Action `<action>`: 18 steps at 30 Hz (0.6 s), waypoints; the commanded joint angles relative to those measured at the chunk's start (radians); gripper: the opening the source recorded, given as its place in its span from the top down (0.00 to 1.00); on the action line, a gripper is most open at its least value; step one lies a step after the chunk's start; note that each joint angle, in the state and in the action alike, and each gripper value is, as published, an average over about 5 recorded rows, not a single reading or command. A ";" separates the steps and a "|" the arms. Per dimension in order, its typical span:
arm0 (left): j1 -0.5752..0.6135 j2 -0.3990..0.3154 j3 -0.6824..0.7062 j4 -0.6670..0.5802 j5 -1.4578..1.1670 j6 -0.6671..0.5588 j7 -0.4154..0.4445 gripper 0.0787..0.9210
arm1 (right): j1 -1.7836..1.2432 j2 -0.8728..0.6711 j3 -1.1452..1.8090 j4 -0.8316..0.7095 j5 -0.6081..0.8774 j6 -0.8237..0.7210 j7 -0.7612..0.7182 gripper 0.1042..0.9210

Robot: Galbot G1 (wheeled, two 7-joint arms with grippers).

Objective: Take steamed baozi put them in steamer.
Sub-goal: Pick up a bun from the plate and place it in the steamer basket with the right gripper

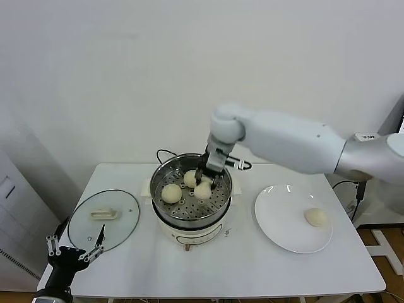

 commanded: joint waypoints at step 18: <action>0.007 -0.014 -0.002 0.000 -0.004 -0.014 0.001 0.12 | -0.103 0.027 0.072 0.043 -0.210 0.156 0.016 0.32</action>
